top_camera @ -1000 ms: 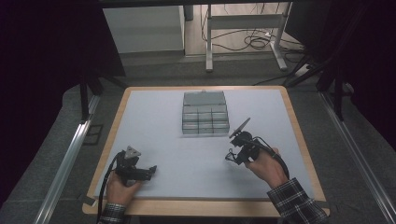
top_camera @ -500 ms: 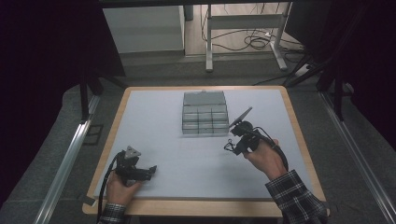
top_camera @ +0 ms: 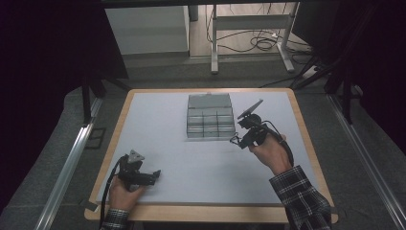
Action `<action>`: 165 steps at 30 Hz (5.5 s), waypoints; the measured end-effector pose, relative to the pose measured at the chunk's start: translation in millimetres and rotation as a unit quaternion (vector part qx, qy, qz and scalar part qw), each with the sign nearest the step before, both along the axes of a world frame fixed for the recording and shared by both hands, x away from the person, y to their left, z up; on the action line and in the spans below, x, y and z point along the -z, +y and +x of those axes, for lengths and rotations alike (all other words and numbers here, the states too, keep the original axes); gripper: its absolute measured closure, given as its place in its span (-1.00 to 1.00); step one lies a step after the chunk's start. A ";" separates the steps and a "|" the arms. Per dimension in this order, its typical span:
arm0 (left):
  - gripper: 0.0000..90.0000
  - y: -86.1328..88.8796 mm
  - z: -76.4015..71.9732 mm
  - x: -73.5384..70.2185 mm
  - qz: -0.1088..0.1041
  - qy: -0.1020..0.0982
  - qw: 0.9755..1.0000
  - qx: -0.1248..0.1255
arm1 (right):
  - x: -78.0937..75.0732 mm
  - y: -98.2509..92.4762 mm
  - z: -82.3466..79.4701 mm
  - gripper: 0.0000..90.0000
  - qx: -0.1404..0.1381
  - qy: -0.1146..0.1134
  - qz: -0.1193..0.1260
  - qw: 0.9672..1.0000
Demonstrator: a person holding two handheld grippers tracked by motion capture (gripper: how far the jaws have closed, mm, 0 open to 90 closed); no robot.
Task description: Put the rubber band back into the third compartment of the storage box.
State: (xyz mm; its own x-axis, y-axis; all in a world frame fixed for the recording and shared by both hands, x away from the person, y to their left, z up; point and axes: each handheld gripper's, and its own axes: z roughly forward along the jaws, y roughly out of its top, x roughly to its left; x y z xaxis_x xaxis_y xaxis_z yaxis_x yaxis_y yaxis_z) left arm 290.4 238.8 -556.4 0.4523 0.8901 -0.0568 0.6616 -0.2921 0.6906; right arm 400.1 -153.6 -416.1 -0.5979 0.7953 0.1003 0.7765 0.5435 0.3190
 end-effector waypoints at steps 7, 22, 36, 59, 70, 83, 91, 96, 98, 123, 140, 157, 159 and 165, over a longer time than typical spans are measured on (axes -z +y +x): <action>-1.00 -0.2 -0.2 0.0 -0.001 0.000 1.000 -0.001 | -2.8 0.0 10.8 0.93 0.014 -0.014 0.011 1.000; -1.00 -0.2 -0.2 0.0 -0.001 0.001 1.000 -0.001 | 1.1 0.3 28.9 0.93 0.038 -0.045 0.030 0.998; -1.00 -0.2 -0.2 0.0 -0.001 0.001 1.000 -0.001 | 6.2 8.4 44.2 0.93 0.052 -0.086 0.031 0.994; -1.00 -0.2 -0.1 0.1 -0.001 0.000 1.000 -0.001 | 25.7 22.4 70.8 0.93 0.068 -0.116 0.050 0.990; -1.00 -0.1 -0.1 0.0 -0.001 0.001 1.000 -0.001 | 38.7 33.8 85.7 0.93 0.077 -0.116 0.047 0.989; -1.00 -0.2 -0.1 0.1 -0.002 0.001 1.000 -0.001 | 58.8 40.1 101.6 0.92 0.090 -0.126 0.042 0.987; -1.00 -0.1 -0.1 0.0 -0.001 0.001 1.000 -0.001 | 67.7 44.3 108.3 0.92 0.093 -0.132 0.038 0.986; -1.00 -0.1 -0.1 0.0 -0.001 0.001 1.000 -0.001 | 70.1 45.8 112.9 0.92 0.097 -0.136 0.037 0.985; -1.00 -0.1 -0.1 0.0 -0.001 0.001 1.000 -0.001 | 70.7 46.4 115.3 0.91 0.097 -0.137 0.034 0.985; -1.00 -0.2 -0.2 0.1 -0.001 0.001 1.000 -0.001 | 58.3 48.9 105.6 0.34 0.070 -0.157 0.051 0.984; -1.00 0.0 -0.2 -0.1 0.000 0.001 1.000 0.000 | 52.3 51.3 90.4 -0.04 0.041 -0.170 0.062 0.983; -1.00 -0.2 -0.2 0.1 -0.001 0.001 1.000 -0.001 | 44.1 49.7 73.0 -0.25 0.012 -0.184 0.067 0.981; -1.00 0.0 -0.2 -0.1 0.001 0.001 1.000 0.000 | 44.1 49.8 70.6 -0.27 0.008 -0.185 0.062 0.981; -1.00 -0.3 -0.2 0.1 -0.001 0.001 1.000 -0.002 | 44.6 48.6 64.1 -0.32 -0.001 -0.186 0.060 0.981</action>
